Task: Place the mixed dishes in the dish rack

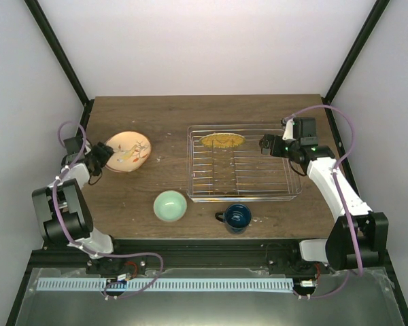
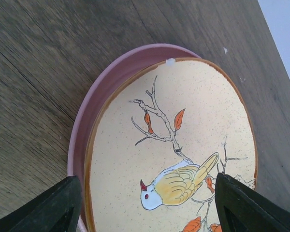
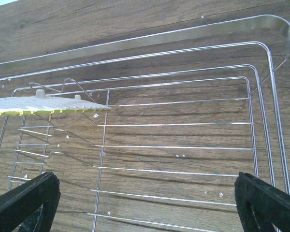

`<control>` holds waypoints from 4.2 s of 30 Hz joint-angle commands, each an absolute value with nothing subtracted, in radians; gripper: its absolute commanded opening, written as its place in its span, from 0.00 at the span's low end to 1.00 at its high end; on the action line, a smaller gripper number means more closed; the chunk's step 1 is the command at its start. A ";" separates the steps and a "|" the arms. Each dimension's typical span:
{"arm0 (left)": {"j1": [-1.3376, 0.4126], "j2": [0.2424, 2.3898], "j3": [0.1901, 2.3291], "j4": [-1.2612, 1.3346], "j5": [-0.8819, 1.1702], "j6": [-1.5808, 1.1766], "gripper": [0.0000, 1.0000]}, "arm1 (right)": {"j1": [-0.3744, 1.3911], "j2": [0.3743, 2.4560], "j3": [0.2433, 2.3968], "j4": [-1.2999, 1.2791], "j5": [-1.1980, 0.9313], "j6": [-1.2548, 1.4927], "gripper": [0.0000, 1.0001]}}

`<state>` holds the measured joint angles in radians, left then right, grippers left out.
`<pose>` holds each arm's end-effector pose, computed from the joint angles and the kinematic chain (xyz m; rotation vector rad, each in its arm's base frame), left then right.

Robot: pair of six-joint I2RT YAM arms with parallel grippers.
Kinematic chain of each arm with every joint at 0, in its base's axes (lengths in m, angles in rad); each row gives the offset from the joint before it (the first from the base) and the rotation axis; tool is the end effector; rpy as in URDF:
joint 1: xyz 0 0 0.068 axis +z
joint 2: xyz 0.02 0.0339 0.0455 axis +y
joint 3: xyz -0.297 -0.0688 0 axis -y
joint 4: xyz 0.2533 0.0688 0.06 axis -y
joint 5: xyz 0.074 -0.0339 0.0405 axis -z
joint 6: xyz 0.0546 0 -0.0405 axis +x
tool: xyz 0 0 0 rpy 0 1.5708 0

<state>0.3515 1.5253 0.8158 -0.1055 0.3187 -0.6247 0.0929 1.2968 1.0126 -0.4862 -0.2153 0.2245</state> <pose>0.3101 0.0955 0.1991 -0.9851 2.1802 -0.5092 0.2886 0.0386 0.2973 0.0474 2.3548 0.4084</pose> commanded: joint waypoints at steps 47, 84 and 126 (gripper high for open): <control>0.315 1.547 0.765 -0.074 0.294 -0.568 0.17 | 0.091 1.331 1.042 -0.481 -0.237 0.207 1.00; 0.344 1.577 0.738 -0.076 0.296 -0.515 0.15 | 0.090 1.337 1.039 -0.477 -0.243 0.206 1.00; 0.359 1.173 0.593 0.327 0.723 -0.615 0.00 | 0.102 1.320 1.032 -0.458 -0.320 0.195 1.00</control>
<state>0.3656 1.2472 0.5720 0.1722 0.6003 -0.5732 0.0944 1.3426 1.0130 -0.4812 -0.2798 0.2153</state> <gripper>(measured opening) 0.078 0.998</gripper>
